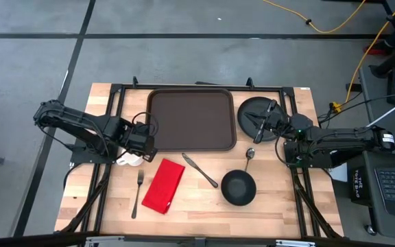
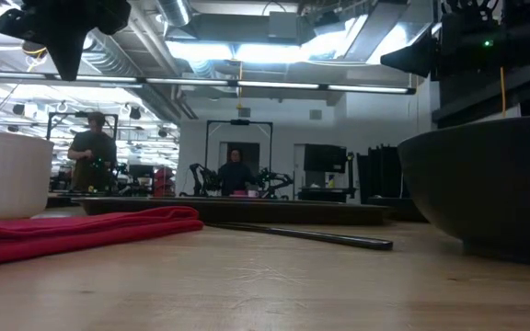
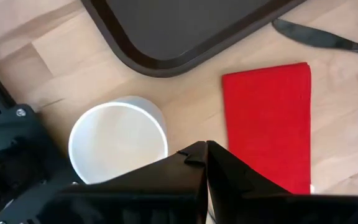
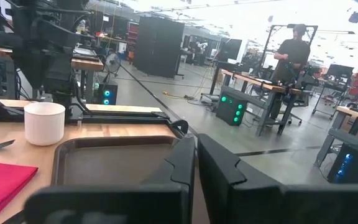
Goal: Set up tray
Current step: Put the white mug on the brown tray
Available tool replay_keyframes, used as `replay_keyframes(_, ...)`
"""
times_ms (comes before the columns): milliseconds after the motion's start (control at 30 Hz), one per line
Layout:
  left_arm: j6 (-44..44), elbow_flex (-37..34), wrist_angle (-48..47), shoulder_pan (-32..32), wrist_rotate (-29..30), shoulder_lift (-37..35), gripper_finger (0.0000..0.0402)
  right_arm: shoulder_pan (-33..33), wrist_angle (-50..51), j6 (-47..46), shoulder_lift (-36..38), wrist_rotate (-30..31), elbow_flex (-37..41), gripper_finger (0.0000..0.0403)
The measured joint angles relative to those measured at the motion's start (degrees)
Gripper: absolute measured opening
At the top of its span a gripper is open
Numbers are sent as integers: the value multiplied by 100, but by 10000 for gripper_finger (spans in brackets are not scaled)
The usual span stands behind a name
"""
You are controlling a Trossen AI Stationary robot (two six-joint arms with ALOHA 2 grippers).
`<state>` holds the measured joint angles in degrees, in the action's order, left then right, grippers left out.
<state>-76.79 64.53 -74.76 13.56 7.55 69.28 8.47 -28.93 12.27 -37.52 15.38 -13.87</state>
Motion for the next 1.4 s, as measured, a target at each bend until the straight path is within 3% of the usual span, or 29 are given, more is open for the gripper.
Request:
replay_keyframes(400, -121, -28, -31, 61, 6, 0, 9, 0, 11, -15, 0, 0, 0, 26)
replay_keyframes(967, -793, -42, -306, 59, -152, 169, 84, -1, 96, 7, -2, 0, 1, 26)
replay_keyframes(1400, 687, -42, -325, 87, -678, 1128, 91, -2, 98, 40, -2, 0, 2, 26)
